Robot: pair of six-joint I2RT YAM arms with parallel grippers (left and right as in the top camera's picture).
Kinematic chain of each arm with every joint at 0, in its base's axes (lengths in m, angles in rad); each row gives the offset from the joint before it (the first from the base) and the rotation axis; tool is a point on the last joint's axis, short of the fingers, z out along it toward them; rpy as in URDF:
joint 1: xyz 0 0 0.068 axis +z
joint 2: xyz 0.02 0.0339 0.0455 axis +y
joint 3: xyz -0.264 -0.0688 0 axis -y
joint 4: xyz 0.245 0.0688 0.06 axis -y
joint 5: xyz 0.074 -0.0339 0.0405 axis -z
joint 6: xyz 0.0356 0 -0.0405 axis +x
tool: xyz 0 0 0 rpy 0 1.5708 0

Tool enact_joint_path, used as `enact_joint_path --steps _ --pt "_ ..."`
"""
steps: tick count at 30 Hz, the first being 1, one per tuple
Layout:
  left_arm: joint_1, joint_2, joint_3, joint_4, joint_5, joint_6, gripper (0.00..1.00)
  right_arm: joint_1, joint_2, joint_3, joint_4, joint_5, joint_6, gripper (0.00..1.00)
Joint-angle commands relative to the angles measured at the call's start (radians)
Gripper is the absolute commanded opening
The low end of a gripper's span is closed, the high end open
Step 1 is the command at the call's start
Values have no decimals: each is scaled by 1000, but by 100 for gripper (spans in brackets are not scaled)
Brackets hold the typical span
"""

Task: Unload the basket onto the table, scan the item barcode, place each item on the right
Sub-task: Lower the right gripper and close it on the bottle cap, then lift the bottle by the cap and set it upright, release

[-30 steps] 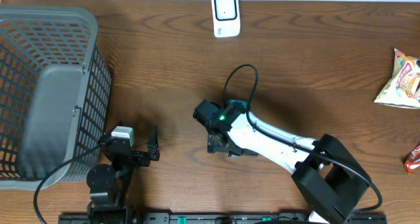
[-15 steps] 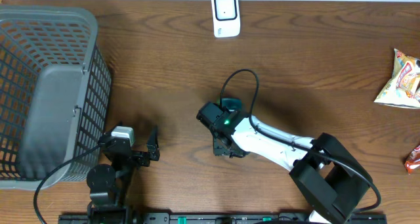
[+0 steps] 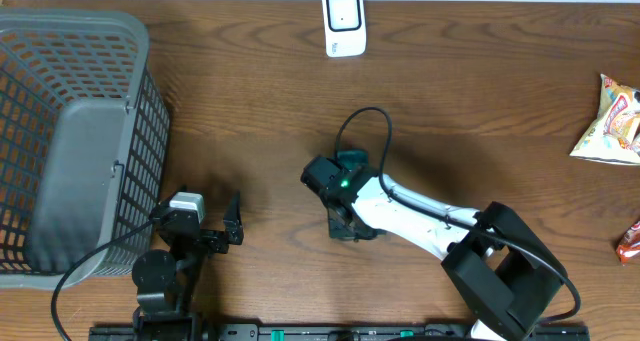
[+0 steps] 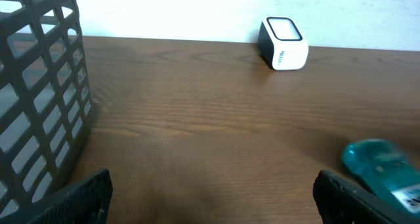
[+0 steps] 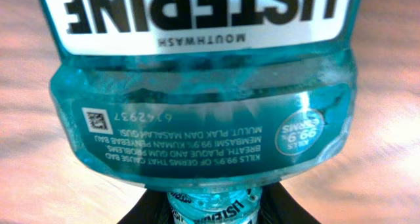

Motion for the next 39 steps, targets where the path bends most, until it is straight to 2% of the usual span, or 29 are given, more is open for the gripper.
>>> enact_joint_path --steps 1,5,12,20,30,39 --pt "0 -2 -27 -14 6 6 98 -33 10 79 -82 11 -31 13" --pt "0 -2 -27 -14 6 6 98 -66 10 170 -212 -42 -52 11" --pt "0 -2 -27 -14 6 6 98 -109 10 276 -333 -239 -187 10" --pt "0 -2 -27 -14 6 6 98 -187 10 374 -505 -347 -280 7" --pt "0 -2 -27 -14 6 6 98 -264 10 473 -644 -356 -330 11" --pt "0 -2 -27 -14 6 6 98 -296 10 482 -698 -419 -380 12"
